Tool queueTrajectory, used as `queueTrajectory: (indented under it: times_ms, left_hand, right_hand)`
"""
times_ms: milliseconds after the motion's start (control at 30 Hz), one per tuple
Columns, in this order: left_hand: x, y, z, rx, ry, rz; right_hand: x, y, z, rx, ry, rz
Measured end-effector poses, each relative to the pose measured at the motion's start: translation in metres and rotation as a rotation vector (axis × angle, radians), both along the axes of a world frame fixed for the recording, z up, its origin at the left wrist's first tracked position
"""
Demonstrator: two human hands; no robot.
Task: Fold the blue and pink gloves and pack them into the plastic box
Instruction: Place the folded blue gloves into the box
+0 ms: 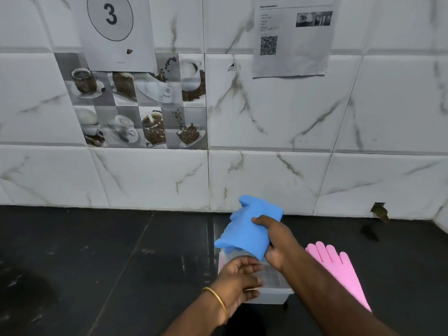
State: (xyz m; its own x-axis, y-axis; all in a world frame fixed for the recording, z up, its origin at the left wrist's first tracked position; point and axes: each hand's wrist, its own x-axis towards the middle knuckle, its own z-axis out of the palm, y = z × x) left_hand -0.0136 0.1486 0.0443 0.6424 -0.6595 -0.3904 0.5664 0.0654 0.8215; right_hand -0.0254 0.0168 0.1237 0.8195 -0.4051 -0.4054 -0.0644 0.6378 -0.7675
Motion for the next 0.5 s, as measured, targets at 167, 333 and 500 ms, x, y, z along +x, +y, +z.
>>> queueTrajectory:
  times_ms: [167, 333, 500]
  left_hand:
    - [0.004, -0.04, 0.012, -0.008, 0.145, -0.08]
    - [0.029, -0.033, 0.027, -0.384, 0.308, -0.042]
    - [0.059, 0.003, 0.013, -0.534, 0.502, -0.01]
  right_hand:
    - [0.004, -0.008, 0.034, 0.001, -0.114, 0.146]
    - [-0.005, -0.03, 0.03, -0.04, -0.04, 0.243]
    - [-0.018, -0.05, -0.01, -0.166, 0.239, 0.255]
